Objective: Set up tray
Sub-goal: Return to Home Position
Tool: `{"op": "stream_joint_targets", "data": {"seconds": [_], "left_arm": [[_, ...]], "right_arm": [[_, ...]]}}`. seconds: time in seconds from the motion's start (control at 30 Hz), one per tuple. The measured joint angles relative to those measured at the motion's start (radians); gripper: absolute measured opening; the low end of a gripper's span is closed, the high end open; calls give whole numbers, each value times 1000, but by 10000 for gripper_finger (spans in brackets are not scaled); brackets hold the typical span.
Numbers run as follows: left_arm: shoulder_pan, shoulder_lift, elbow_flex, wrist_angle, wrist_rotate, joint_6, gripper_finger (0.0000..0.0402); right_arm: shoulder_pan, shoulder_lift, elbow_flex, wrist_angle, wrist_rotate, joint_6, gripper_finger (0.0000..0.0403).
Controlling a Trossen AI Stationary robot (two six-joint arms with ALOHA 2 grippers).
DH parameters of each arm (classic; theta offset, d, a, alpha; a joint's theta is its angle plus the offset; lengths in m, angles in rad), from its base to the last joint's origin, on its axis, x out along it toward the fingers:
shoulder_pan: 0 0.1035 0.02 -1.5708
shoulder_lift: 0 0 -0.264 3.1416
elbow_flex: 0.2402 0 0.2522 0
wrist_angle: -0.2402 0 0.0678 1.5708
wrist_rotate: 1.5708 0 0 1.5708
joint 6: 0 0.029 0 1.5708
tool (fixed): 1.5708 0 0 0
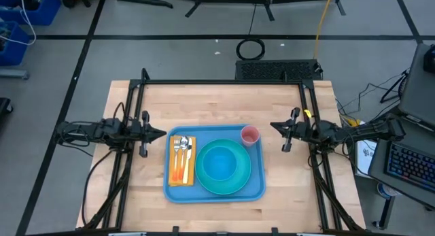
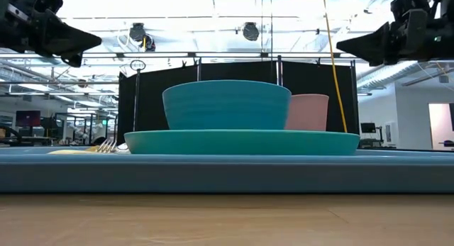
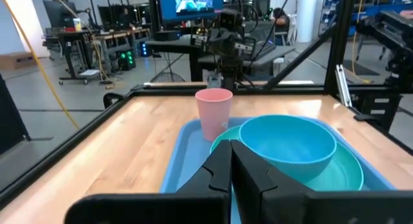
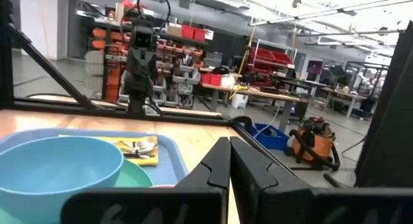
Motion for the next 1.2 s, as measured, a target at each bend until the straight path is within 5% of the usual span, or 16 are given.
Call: {"op": "stream_joint_targets", "data": {"seconds": [0.57, 1.2], "left_arm": [[0, 0, 0, -16, 8, -90, 51], [0, 0, 0, -15, 8, -91, 52]], "right_arm": [[0, 0, -3, 1, -5, 44, 0], [0, 0, -3, 1, -6, 45, 0]]}}
